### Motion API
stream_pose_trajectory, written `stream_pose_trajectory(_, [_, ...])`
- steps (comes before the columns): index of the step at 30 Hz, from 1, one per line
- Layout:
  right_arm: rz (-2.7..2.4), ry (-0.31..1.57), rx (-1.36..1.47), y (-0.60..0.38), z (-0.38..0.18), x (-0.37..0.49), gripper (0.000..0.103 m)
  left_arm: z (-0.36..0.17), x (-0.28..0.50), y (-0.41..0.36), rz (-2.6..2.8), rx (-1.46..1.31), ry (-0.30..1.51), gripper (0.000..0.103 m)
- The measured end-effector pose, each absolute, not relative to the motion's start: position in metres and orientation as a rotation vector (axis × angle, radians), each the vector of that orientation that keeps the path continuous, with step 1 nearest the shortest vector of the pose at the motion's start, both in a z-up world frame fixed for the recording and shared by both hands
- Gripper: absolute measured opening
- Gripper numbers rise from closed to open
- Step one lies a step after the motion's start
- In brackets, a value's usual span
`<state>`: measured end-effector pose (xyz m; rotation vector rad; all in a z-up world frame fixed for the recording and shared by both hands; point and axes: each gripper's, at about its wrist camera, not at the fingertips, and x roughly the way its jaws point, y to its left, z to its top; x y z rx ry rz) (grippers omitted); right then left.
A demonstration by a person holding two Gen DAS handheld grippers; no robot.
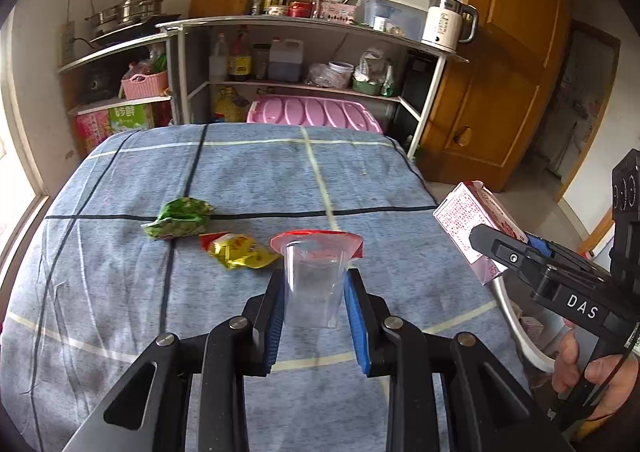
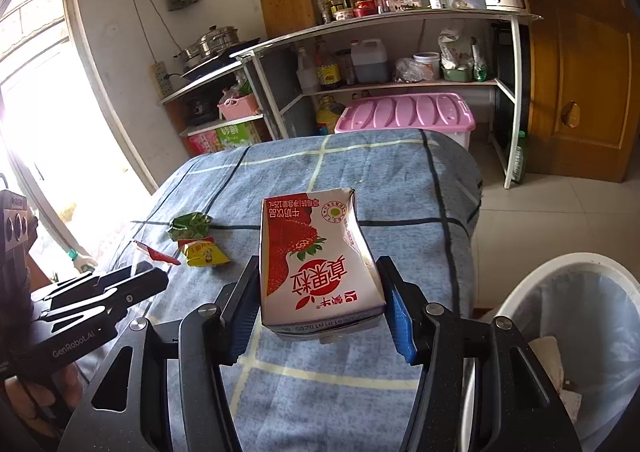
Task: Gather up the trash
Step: 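Carry the pink carton and clear cup over the bin with both tools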
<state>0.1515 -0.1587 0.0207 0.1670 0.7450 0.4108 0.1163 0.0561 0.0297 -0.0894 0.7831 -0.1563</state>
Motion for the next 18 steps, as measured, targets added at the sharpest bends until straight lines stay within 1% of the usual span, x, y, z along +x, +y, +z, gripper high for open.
stream_pose_trajectory(18, [0.187, 0.693, 0.247, -0.284, 0.030, 0.103, 0.057, 0.035, 0.110, -0.079, -0.375, 0.007, 0.784, 0.030])
